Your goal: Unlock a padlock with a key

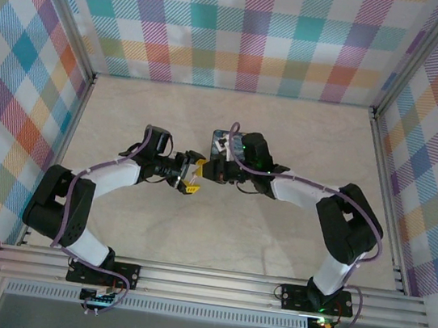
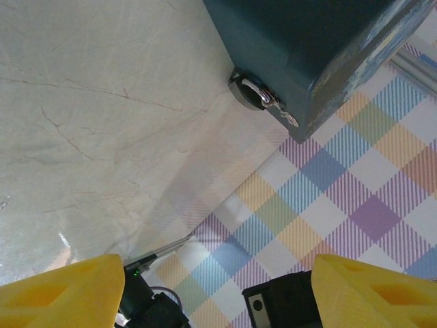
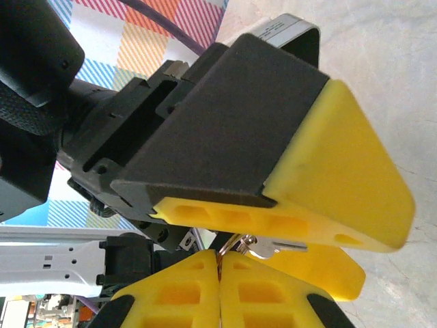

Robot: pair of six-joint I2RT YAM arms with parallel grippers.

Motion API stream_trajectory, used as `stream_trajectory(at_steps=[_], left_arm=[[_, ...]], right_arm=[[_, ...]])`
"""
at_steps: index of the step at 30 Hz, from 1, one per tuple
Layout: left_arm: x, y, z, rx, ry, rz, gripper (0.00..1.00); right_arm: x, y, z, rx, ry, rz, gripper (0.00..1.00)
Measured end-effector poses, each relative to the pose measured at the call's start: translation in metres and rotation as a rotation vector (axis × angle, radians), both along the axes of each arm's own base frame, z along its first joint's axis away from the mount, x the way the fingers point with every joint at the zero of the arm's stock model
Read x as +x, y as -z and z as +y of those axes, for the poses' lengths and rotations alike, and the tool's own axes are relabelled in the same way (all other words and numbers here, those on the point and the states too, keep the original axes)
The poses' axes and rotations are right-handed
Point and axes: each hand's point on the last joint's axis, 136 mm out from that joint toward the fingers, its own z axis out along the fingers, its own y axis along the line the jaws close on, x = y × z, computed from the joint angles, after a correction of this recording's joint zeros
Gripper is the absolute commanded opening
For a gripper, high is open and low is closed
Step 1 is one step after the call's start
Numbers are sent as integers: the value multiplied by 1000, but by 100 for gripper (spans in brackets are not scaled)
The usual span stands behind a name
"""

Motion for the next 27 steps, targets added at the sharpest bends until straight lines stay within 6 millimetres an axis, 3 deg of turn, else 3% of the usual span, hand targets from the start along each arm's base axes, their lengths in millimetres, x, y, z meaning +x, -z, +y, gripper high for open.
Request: stream_trajectory(at_steps=[5,16,27], left_arm=[[-2,3,1,-6,-13,13,51],[1,5,5,-12,-29,11,29],[5,5,11,-7,-42,1,15]], right_arm=[[-1,0,2,13,-7,-6,7],[-8,10,-2,6,-16,29,7],[-11,16,-4,0,-17,37,7]])
